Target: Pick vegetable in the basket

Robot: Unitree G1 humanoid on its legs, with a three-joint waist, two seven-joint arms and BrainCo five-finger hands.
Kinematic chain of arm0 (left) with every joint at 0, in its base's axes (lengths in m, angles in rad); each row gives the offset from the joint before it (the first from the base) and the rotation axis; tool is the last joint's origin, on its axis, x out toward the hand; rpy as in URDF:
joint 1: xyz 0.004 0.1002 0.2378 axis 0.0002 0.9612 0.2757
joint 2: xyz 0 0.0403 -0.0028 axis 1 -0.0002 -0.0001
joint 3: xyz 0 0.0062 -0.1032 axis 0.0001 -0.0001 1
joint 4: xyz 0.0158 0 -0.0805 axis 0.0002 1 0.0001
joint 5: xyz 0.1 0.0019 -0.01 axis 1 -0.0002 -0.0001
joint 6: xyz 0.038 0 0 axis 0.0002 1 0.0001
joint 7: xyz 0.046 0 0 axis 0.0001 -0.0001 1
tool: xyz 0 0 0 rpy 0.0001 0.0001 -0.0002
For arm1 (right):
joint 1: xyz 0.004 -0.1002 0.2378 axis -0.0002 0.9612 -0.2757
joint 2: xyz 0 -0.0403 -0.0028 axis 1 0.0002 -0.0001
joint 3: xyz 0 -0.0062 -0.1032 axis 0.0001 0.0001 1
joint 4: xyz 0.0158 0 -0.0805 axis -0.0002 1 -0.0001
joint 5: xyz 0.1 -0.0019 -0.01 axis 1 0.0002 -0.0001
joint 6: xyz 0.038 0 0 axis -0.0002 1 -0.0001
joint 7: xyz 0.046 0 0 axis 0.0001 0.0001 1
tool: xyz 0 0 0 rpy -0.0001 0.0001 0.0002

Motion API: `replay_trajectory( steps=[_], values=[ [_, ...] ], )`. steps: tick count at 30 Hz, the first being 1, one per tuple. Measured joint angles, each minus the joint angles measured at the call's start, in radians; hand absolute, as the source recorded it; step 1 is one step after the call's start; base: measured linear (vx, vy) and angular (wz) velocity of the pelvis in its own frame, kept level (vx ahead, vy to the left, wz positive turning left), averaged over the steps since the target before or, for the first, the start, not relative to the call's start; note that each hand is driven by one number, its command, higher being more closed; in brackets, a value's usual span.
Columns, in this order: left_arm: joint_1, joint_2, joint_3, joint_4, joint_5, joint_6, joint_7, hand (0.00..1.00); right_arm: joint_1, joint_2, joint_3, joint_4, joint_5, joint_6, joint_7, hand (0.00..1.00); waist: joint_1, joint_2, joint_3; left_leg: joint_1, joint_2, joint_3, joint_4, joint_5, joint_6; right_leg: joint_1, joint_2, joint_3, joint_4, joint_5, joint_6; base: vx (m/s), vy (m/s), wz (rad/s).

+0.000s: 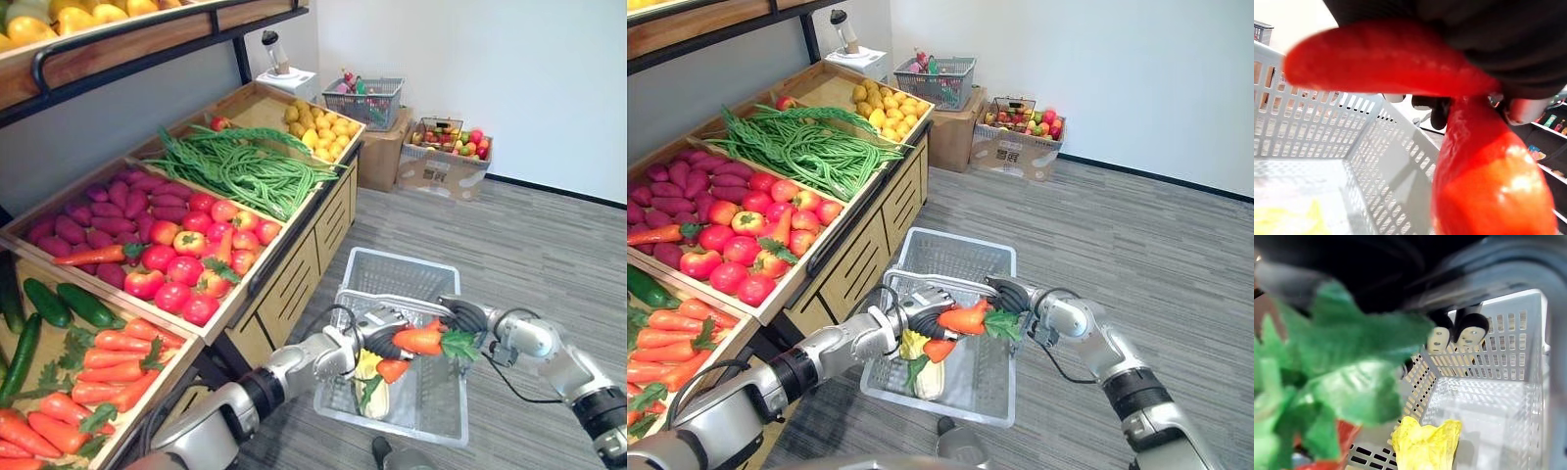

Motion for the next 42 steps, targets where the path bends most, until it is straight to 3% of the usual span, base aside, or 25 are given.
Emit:
replay_trajectory(
  steps=[4, 8, 16, 21, 27, 32, 36, 42],
  values=[
    [0.0, -0.038, 0.005, 0.057, 0.029, 0.054, -0.001, 0.0, -0.027, 0.001, 0.01, -0.002, 0.0, -0.002, 0.013, 1.0, -0.002, 0.007, 0.005, -0.004, 0.009, 0.018, 0.035, -0.019, -0.001, -0.008, 0.003, 0.016, 0.008, 0.0, 0.0, 0.0, 0.037, -0.12],
    [0.0, -0.055, 0.006, 0.068, 0.031, 0.077, -0.002, 0.0, -0.047, 0.001, 0.014, -0.002, 0.0, -0.003, 0.019, 1.0, -0.006, 0.017, 0.012, -0.015, 0.016, 0.017, 0.072, -0.041, 0.002, -0.009, -0.003, 0.016, 0.011, 0.0, 0.0, -0.01, 0.024, -0.03],
    [0.0, -0.068, 0.006, 0.068, 0.039, 0.081, -0.001, 0.0, -0.048, 0.002, 0.035, 0.0, -0.001, 0.004, 0.015, 1.0, -0.002, 0.018, 0.013, -0.024, 0.016, 0.009, 0.081, -0.053, -0.003, -0.008, -0.012, 0.01, 0.011, 0.0, 0.0, -0.02, 0.035, 0.04],
    [0.0, -0.061, 0.003, 0.024, 0.012, 0.081, -0.001, 0.0, -0.048, 0.014, 0.034, 0.02, -0.005, 0.055, -0.005, 1.0, 0.004, 0.017, 0.013, -0.046, 0.014, -0.023, 0.083, -0.053, 0.0, -0.007, -0.028, -0.022, 0.005, 0.0, 0.0, 0.0, 0.027, 0.18],
    [0.015, 0.04, 0.003, -0.203, -0.112, 0.074, -0.004, 0.0, -0.007, 0.079, -0.064, 0.058, -0.015, 0.113, -0.055, 1.0, 0.028, 0.017, 0.014, -0.059, 0.012, -0.07, 0.074, -0.044, 0.013, 0.012, -0.044, -0.07, -0.004, 0.0, 0.001, 0.0, 0.015, 0.24],
    [0.063, 0.121, 0.032, -0.439, -0.224, 0.011, -0.002, 0.0, 0.049, 0.125, -0.125, 0.092, -0.025, 0.186, -0.123, 1.0, 0.061, 0.018, 0.015, -0.07, -0.01, -0.141, 0.012, -0.008, 0.027, 0.027, -0.064, -0.135, -0.009, 0.0, 0.0, -0.01, 0.016, 0.39],
    [0.148, 0.123, 0.127, -0.576, -0.418, -0.008, -0.027, 0.0, 0.072, 0.169, -0.205, 0.175, -0.054, 0.238, -0.186, 1.0, 0.096, 0.024, 0.02, -0.088, -0.022, -0.202, -0.007, 0.014, 0.04, 0.042, -0.082, -0.185, -0.016, 0.0, 0.0, -0.01, 0.005, 0.37],
    [0.266, 0.155, 0.247, -0.711, -0.584, -0.05, -0.109, 0.0, 0.097, 0.179, -0.281, 0.316, -0.059, 0.274, -0.239, 1.0, 0.141, 0.031, 0.025, -0.126, -0.027, -0.299, -0.008, 0.04, 0.055, 0.07, -0.096, -0.253, -0.04, -0.003, 0.002, -0.02, -0.012, 0.42]
  ],
)
